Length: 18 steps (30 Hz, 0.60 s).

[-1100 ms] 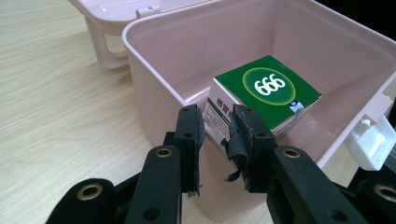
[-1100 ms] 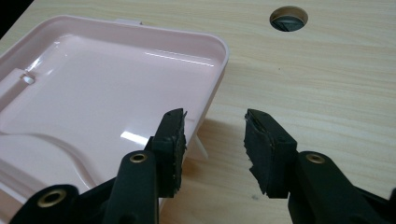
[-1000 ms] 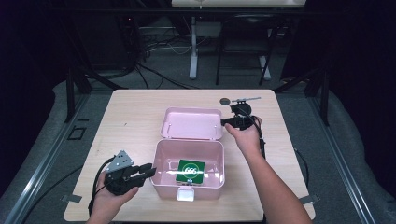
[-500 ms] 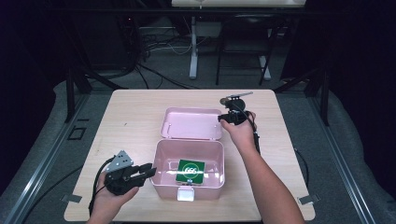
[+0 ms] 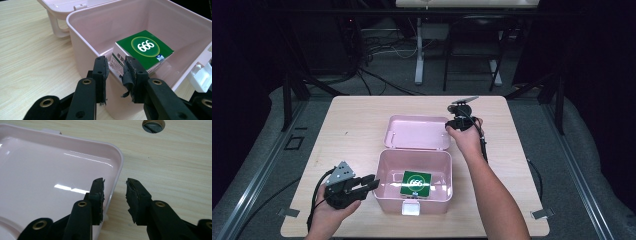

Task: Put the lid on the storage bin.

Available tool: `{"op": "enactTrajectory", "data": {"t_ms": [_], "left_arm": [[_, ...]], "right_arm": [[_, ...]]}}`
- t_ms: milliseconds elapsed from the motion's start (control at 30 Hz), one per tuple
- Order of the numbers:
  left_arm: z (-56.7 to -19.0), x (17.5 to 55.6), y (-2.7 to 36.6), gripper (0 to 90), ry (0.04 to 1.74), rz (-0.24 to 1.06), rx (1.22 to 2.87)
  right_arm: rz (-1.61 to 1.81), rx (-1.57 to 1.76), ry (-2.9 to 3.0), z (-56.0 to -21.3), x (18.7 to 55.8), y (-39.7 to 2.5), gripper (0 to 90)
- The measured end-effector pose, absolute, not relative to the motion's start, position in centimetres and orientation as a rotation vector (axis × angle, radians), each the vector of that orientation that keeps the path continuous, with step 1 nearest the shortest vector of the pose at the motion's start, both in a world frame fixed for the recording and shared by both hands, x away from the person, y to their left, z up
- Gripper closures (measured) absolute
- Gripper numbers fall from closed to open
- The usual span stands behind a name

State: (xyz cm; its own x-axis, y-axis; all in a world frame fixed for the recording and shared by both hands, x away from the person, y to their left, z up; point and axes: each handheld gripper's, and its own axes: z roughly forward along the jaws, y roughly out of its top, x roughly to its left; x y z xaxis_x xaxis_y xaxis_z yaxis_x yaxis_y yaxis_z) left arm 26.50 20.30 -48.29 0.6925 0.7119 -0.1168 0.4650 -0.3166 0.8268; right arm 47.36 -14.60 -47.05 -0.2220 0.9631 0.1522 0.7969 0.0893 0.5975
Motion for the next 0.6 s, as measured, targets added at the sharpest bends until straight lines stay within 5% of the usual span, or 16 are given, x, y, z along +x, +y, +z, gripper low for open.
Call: {"op": "enactTrajectory", "data": {"t_ms": [267,600], "left_arm": [[-48.44,26.49,20.1,69.3,0.918,0.345,1.972],[-48.44,26.4,20.01,69.6,0.922,0.356,1.97]], "right_arm": [[0.844,1.768,2.086,-47.48,47.69,-14.51,65.9],[0.854,1.786,2.111,-47.8,47.89,-14.28,76.2]]}}
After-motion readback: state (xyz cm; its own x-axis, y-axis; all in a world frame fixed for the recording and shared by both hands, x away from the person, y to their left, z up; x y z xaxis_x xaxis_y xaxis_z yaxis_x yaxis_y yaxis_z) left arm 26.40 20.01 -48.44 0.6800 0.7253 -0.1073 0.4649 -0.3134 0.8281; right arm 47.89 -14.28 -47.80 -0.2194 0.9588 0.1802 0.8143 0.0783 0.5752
